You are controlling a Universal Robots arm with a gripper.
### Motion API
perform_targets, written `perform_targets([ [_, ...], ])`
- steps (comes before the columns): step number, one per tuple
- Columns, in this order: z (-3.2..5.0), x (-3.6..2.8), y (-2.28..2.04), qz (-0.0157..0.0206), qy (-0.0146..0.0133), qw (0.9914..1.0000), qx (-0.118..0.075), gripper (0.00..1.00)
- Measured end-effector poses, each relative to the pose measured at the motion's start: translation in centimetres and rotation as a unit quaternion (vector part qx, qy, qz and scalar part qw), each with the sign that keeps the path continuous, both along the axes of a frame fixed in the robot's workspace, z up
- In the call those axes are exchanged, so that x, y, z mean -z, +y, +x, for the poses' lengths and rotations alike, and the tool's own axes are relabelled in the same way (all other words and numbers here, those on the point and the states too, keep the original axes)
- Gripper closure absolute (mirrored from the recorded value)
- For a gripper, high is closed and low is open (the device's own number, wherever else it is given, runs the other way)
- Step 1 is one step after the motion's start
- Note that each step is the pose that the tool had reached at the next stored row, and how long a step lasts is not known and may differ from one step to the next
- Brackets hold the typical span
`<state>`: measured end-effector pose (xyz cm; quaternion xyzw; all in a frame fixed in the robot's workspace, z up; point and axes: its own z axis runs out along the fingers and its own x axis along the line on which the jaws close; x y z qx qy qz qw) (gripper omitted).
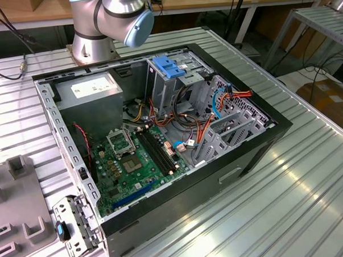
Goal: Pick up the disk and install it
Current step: 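Pick up the disk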
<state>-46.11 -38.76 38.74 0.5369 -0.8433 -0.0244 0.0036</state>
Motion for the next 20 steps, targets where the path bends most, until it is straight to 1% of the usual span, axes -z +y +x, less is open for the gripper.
perform_targets([
  [2,0.0,0.0,0.0,0.0,0.0,0.99983,-0.018,0.89],
  [10,0.0,0.0,0.0,0.0,0.0,0.99977,-0.021,0.89],
  [11,0.0,0.0,0.0,0.0,0.0,0.99972,-0.024,0.89],
  [12,0.0,0.0,0.0,0.0,0.0,0.99952,-0.031,0.89],
  [15,0.0,0.0,0.0,0.0,0.0,0.99849,-0.055,0.89],
  [17,0.0,0.0,0.0,0.0,0.0,0.99732,-0.073,0.89],
  [19,0.0,0.0,0.0,0.0,0.0,0.99584,-0.091,0.89],
  [20,0.01,0.0,0.0,0.0,0.0,0.99477,-0.102,0.89],
])
